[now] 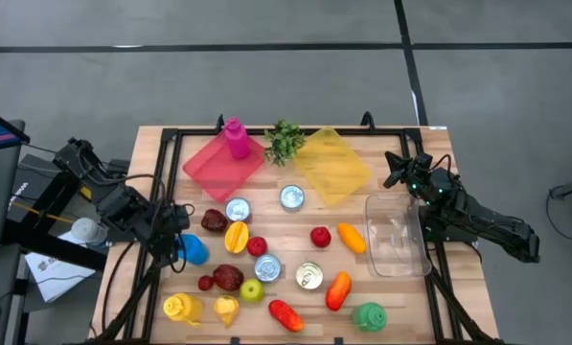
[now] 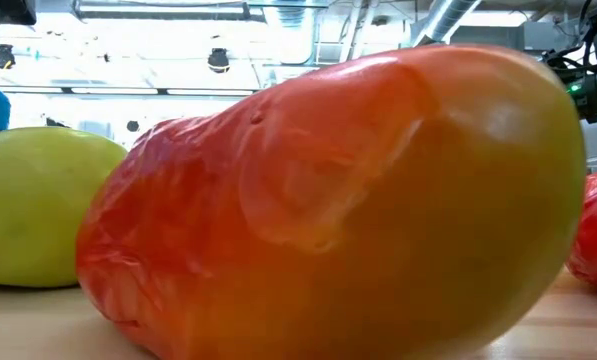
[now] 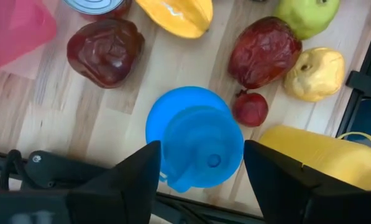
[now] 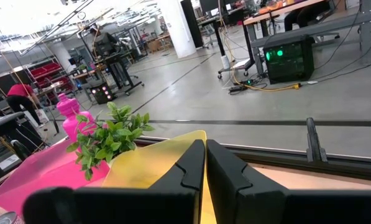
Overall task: Pick & Place Food Item
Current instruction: Put the blue water bottle into the pink bin
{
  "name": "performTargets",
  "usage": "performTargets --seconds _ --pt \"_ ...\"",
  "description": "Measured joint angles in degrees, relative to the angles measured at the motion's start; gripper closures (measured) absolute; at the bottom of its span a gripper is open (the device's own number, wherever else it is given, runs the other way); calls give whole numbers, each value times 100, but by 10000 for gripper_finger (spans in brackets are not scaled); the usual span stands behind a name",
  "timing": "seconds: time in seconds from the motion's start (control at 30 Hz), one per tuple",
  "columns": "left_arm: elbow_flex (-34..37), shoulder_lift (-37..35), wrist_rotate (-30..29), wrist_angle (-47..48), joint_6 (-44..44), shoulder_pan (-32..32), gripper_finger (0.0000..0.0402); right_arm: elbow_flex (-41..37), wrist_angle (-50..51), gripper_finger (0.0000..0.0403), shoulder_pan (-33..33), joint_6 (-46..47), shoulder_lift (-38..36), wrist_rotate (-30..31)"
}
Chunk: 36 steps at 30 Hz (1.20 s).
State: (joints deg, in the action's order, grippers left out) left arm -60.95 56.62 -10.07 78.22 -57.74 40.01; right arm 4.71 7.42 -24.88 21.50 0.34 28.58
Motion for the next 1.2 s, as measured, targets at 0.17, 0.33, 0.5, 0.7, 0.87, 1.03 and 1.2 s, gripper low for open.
performTargets --seconds 0.17,0.33,0.5,0.7,0.87,1.03,1.2 --pt "0 0 -2 86 28 0 229 0 2 390 0 0 0 0" --pt "-2 -2 -7 74 39 0 286 0 4 390 -4 0 0 2" --pt "-13 -7 -53 81 48 0 334 0 34 390 -4 0 1 2" --pt "-13 -7 -97 69 41 0 357 0 187 390 -4 0 0 2" --pt "-49 2 -213 31 13 0 354 0 247 390 -2 0 0 2" --pt "-372 2 -481 4 -105 -47 357 0 247 390 -2 0 0 2" --pt "-809 2 -1106 3 -116 -125 356 0 247 390 0 1 0 2"
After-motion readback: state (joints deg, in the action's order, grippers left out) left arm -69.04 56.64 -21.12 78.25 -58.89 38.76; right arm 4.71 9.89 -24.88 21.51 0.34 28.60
